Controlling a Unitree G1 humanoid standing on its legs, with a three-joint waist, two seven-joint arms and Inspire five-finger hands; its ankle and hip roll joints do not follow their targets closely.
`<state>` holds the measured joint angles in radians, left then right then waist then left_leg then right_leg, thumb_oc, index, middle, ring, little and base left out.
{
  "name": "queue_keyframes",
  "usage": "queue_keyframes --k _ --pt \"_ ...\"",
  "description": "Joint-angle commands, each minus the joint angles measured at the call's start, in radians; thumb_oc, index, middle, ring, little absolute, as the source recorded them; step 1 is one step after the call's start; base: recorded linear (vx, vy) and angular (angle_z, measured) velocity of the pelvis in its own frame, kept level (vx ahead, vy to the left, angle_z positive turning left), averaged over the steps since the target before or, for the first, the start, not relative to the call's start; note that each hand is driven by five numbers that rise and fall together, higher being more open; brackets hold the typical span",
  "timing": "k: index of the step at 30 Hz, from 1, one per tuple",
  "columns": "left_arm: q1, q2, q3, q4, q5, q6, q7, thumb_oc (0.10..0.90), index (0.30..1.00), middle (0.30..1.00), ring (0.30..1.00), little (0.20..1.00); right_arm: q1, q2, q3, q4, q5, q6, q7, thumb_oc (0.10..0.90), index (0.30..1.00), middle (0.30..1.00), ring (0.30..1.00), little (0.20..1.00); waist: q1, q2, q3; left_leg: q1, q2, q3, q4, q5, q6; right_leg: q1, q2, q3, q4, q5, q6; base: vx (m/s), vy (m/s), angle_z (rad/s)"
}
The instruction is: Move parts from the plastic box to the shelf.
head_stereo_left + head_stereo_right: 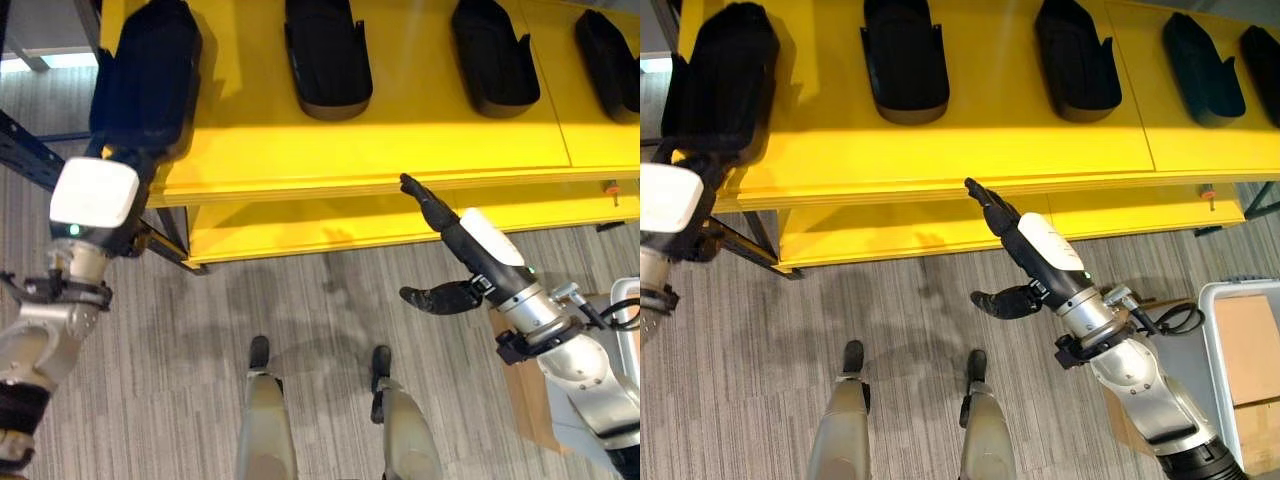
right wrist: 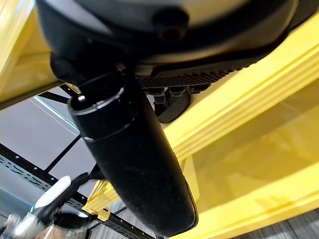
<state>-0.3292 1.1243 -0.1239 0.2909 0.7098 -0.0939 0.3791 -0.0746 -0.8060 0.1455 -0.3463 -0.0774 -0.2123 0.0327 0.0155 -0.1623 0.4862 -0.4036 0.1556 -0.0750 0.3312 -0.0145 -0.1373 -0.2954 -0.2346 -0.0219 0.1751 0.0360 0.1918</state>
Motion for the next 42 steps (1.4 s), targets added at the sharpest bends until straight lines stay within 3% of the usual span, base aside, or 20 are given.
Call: queue_keyframes --k 1,6,12,20,22,31,37,39,42 --pt "-0.071 -0.007 0.015 0.031 -0.056 -0.014 0.031 0.9 1.0 1.0 1.0 1.0 -0.061 -0.048 -0.051 -0.07 0.026 -0.081 -0.057 0.9 1.0 1.0 1.0 1.0 -0.042 -0.005 -0.092 0.001 0.037 -0.022 -0.034 0.047 0.011 0.013 -0.018 0.009 0.068 -0.023 -0.01 0.01 0.006 -0.06" --pt "-0.11 -0.009 -0.02 0.047 -0.074 -0.021 0.025 0.9 1.0 1.0 1.0 1.0 -0.051 -0.05 -0.062 -0.075 0.03 -0.085 -0.057 0.9 1.0 1.0 1.0 1.0 -0.046 -0.008 -0.092 -0.005 0.038 -0.022 -0.028 0.045 0.011 0.006 -0.019 0.012 0.071 -0.023 -0.008 0.01 0.004 -0.11" --pt "-0.071 -0.021 0.008 0.027 -0.075 -0.019 0.021 0.9 1.0 1.0 1.0 1.0 -0.045 -0.045 -0.072 -0.079 0.028 -0.083 -0.051 0.9 1.0 1.0 1.0 1.0 -0.043 -0.004 -0.089 -0.01 0.04 -0.024 -0.023 0.043 0.012 -0.001 -0.017 0.015 0.081 -0.027 -0.009 0.0 0.0 -0.03" --pt "0.172 -0.053 0.205 -0.125 -0.049 -0.036 0.029 0.9 1.0 1.0 1.0 1.0 -0.045 -0.023 -0.077 -0.08 0.021 -0.081 -0.043 0.9 1.0 1.0 1.0 1.0 -0.019 0.009 -0.093 0.002 0.036 -0.029 -0.029 0.039 0.014 0.009 -0.018 0.012 0.086 -0.033 -0.012 0.0 0.001 0.01" --pt "0.275 -0.097 0.291 -0.225 -0.066 -0.061 0.023 0.9 1.0 1.0 1.0 1.0 -0.053 -0.009 -0.074 -0.076 0.022 -0.075 -0.033 0.9 1.0 1.0 1.0 1.0 -0.007 0.016 -0.103 0.009 0.033 -0.031 -0.036 0.038 0.015 0.019 -0.022 0.009 0.082 -0.035 -0.014 0.0 0.004 0.06" --pt "0.367 -0.181 0.36 -0.345 -0.13 -0.098 0.006 0.9 1.0 1.0 1.0 1.0 -0.052 0.013 -0.068 -0.079 0.024 -0.065 -0.015 0.9 1.0 1.0 1.0 1.0 0.004 0.022 -0.122 0.024 0.028 -0.032 -0.047 0.038 0.017 0.037 -0.027 0.006 0.075 -0.033 -0.015 0.0 -0.002 0.03" --pt "0.434 -0.374 0.376 -0.426 -0.412 -0.179 -0.053 0.9 1.0 1.0 1.0 1.0 -0.023 0.041 -0.08 -0.078 0.039 -0.064 0.004 0.9 1.0 1.0 1.0 1.0 0.01 0.034 -0.146 0.057 0.021 -0.035 -0.071 0.043 0.018 0.062 -0.029 -0.002 0.073 -0.036 -0.017 0.0 -0.001 0.01" --pt "0.458 -0.456 0.365 -0.452 -0.568 -0.212 -0.068 0.9 1.0 1.0 1.0 1.0 0.0 0.057 -0.086 -0.078 0.048 -0.066 0.01 0.9 1.0 1.0 1.0 1.0 0.011 0.041 -0.156 0.073 0.021 -0.037 -0.083 0.047 0.018 0.077 -0.032 -0.007 0.07 -0.038 -0.015 0.03 -0.008 0.07" --pt "0.508 -0.568 0.337 -0.488 -0.883 -0.259 -0.181 0.9 1.0 1.0 1.0 1.0 0.04 0.09 -0.101 -0.062 0.075 -0.068 0.011 0.9 1.0 1.0 1.0 1.0 0.013 0.055 -0.172 0.104 0.014 -0.039 -0.113 0.058 0.019 0.109 -0.037 -0.022 0.055 -0.037 -0.012 0.03 -0.023 0.12"
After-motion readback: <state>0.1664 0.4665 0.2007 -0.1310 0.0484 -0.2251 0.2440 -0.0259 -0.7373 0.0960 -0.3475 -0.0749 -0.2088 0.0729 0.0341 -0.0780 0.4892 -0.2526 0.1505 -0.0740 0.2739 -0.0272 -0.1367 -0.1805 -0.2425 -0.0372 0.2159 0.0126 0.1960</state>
